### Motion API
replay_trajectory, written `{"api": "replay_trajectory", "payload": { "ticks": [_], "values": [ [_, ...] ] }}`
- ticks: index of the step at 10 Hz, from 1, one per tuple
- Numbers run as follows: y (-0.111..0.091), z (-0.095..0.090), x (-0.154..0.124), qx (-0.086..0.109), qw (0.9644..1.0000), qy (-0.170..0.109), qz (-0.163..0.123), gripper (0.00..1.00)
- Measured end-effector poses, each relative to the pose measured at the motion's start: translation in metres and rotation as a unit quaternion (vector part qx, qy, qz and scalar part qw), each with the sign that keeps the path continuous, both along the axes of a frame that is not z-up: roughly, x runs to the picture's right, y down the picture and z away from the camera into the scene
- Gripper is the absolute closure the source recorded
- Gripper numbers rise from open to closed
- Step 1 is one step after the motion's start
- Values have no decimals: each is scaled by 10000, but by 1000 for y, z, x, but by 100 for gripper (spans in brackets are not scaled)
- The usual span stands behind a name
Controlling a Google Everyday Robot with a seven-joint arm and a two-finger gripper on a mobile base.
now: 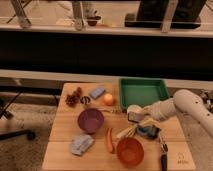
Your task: Place eraser in plastic cup
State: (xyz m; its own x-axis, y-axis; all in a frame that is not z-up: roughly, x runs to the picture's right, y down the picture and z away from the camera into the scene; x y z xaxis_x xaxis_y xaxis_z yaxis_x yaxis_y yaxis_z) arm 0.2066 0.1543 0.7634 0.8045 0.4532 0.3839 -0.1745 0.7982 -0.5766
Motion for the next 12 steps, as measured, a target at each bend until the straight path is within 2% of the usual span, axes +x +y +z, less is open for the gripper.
{"api": "replay_trajectory", "payload": {
  "ticks": [12],
  "values": [
    [0, 0, 0, -2, 10000, -3, 1, 33]
  ]
}}
